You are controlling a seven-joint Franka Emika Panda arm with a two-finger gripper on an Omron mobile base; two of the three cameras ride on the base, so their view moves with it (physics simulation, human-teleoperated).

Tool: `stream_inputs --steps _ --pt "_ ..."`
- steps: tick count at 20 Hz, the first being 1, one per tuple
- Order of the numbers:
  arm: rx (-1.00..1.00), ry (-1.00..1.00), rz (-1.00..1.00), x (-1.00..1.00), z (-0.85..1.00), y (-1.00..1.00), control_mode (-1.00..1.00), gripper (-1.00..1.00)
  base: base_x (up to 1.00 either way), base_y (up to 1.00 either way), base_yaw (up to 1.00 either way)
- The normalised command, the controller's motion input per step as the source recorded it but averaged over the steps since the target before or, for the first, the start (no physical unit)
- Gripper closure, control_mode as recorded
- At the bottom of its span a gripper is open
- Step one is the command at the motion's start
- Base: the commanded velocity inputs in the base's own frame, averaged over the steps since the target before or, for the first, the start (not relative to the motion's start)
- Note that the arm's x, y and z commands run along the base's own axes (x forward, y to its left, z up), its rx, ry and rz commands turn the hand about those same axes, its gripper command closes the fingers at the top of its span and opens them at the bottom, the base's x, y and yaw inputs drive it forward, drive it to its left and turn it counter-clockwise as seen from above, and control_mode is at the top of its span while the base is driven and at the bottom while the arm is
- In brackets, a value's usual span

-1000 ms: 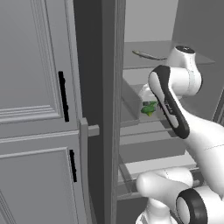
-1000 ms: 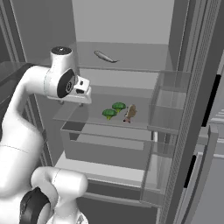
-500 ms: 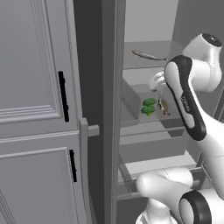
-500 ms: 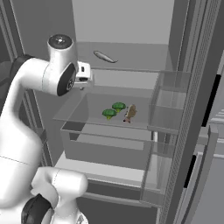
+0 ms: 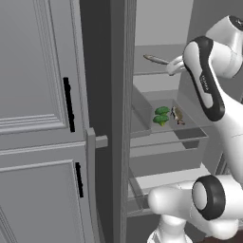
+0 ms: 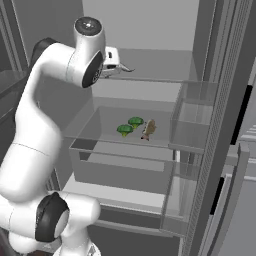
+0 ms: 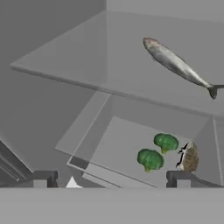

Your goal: Place one broccoli and one fish in each tupperware on the nearby counter, to pack two identical lunches.

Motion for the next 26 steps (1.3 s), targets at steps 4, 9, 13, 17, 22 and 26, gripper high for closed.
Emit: stream_inputs --steps 4,9,13,17,22,26 --pt "0.03 -0.20 0.02 0.56 0.22 -0.28 -1.00 -1.00 0.00 0.00 0.00" --pt "0.00 0.03 0.03 0.73 0.11 -0.09 -1.00 -1.00 0.00 0.00 0.00" --pt "0.00 0.08 0.08 0.78 -0.01 -0.02 -1.00 -1.00 0.00 0.00 0.00" --pt "0.00 0.00 0.12 0.72 -0.06 -0.14 -1.00 -1.00 0.00 0.00 0.00" --pt "0.00 0.00 0.11 0.63 -0.19 -0.08 -1.00 -1.00 0.00 0.00 0.00" --pt "0.00 0.00 0.10 0.61 -0.36 -0.04 -1.00 -1.00 0.00 0.00 0.00"
